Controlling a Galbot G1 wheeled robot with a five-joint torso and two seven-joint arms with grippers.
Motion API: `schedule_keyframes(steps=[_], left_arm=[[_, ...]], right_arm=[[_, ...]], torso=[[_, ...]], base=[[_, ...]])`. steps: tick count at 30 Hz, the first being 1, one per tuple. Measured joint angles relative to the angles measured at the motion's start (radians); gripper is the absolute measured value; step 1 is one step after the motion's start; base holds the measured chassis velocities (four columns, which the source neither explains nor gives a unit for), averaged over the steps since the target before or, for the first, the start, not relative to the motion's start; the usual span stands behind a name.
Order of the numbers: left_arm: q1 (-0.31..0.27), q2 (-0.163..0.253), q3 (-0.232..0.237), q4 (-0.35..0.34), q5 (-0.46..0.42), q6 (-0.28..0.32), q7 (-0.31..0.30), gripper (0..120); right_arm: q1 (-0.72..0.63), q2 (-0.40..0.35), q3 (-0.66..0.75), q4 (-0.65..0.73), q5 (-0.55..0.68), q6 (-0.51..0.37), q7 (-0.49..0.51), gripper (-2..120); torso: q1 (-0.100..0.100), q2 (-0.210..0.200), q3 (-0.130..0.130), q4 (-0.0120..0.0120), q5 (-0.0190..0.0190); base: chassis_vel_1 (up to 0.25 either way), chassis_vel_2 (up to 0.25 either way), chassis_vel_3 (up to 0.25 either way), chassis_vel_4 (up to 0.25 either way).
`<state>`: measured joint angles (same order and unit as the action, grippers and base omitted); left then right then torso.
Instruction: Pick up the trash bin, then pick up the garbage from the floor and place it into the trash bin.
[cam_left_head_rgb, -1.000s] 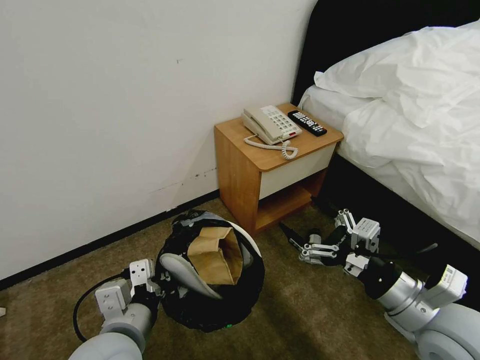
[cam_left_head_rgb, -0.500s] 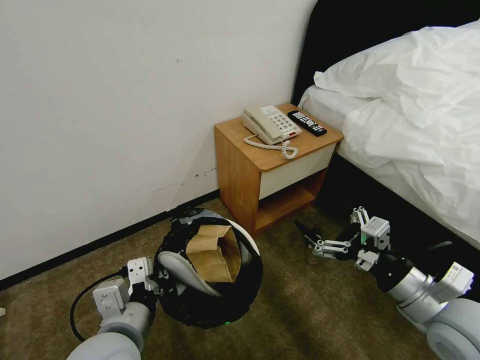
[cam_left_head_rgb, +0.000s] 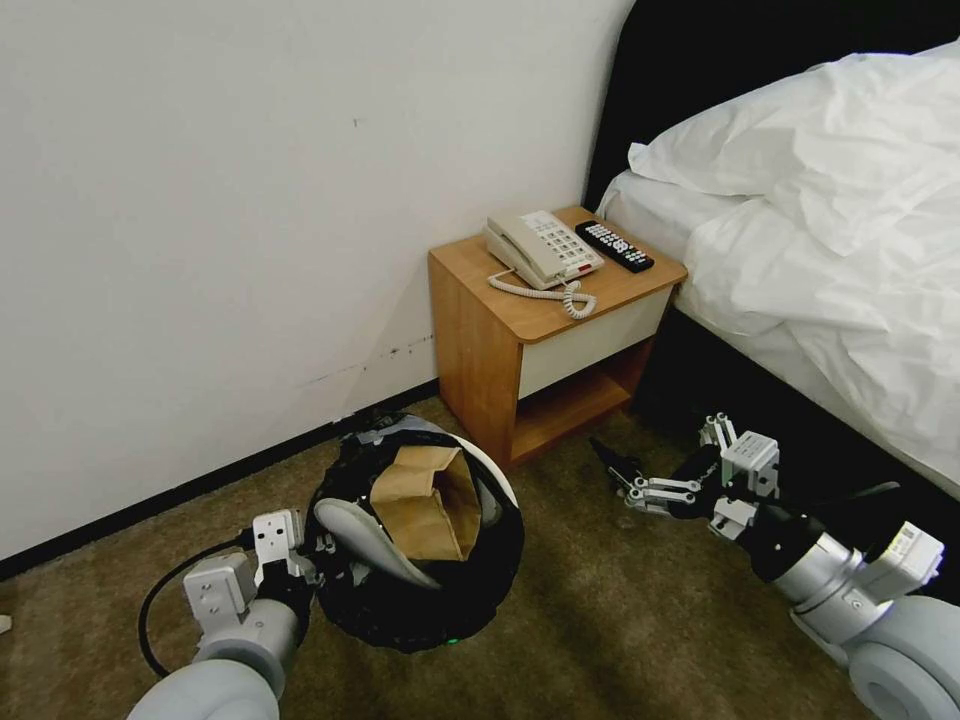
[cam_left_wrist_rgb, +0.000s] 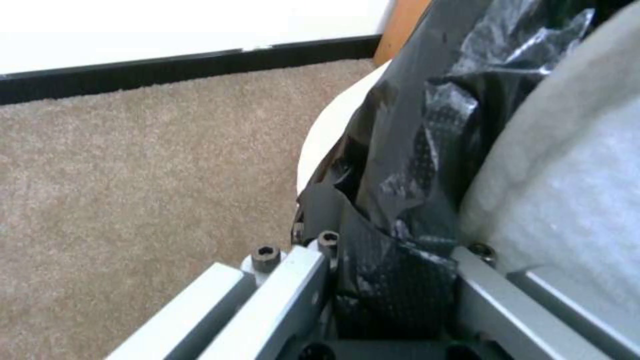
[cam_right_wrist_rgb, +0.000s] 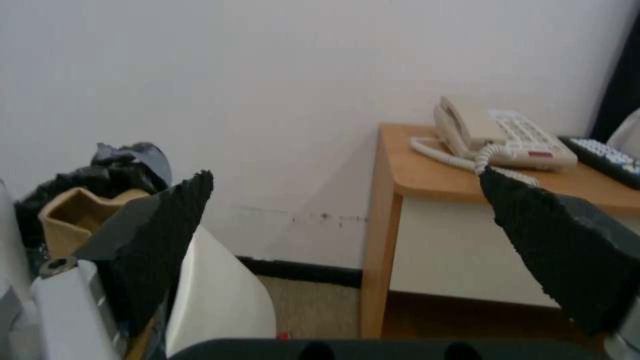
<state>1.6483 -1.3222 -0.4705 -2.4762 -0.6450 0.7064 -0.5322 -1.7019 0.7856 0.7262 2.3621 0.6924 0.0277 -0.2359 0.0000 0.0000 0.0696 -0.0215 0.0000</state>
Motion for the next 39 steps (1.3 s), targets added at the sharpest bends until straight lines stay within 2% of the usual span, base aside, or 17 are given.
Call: schedule_keyframes(steps=[9, 22, 39], left_arm=[[-0.009, 0.002, 0.005, 0.007, 0.003, -0.001, -0.005, 0], [-0.033, 0.007, 0.000, 0.009, -0.019, -0.001, -0.026, 0], [-0.057, -0.001, 0.017, 0.026, -0.020, 0.002, -0.029, 0]], right_arm=[[-0.002, 0.009, -0.016, -0.031, -0.007, 0.001, 0.010, 100], [0.105, 0.013, -0.141, -0.158, 0.002, -0.069, 0.126, 100], [0.158, 0.019, -0.188, -0.309, -0.009, -0.118, 0.147, 100]], torso=[[0.000, 0.000, 0.000, -0.0001, 0.0000], [0.000, 0.000, 0.000, 0.0000, 0.0000], [0.000, 0.000, 0.000, 0.0000, 0.0000]], base=[[0.000, 0.000, 0.000, 0.000], [0.000, 0.000, 0.000, 0.000], [0.000, 0.000, 0.000, 0.000]])
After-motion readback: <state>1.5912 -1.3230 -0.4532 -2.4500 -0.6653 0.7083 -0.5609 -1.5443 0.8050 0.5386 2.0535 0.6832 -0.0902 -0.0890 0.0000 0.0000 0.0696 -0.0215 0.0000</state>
